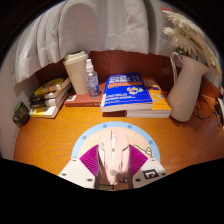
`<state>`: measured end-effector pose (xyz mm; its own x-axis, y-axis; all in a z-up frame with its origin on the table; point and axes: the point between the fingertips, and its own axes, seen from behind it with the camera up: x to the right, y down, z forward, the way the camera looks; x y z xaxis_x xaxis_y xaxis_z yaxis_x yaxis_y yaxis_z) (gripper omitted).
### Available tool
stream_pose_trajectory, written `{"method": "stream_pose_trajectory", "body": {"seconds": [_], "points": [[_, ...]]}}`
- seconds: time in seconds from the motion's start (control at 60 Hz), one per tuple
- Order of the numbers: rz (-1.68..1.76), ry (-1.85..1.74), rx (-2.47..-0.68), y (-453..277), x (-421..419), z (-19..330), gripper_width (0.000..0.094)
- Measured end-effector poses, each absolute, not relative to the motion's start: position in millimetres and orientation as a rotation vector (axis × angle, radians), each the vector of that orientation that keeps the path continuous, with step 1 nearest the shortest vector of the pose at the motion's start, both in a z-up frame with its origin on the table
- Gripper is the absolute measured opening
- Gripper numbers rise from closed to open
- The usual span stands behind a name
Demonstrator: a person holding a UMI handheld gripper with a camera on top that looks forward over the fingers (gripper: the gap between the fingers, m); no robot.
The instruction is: Arrange mouse
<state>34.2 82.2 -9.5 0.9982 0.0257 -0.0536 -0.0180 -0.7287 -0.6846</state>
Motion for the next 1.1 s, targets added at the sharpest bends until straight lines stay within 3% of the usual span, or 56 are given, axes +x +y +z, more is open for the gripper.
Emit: {"method": "stream_pose_trajectory", "body": {"seconds": [0.3, 0.4, 0.45, 0.567, 0.933, 1.1], "points": [[0.055, -0.013, -2.386, 81.9, 32.7, -13.2, 0.0561], [0.094, -0.010, -2.413, 78.7, 22.4, -12.1, 0.0791], [0.056, -0.023, -2.442, 72.6, 25.3, -10.5, 0.0858], [-0.021, -0.042, -2.447, 49.2, 29.3, 15.8, 0.0858], [-0.018, 0.095, -2.291, -86.6, 13.3, 164.1, 0.0853], [-0.058, 0.070, -2.255, -135.7, 1.9, 200.0, 0.0851]]}}
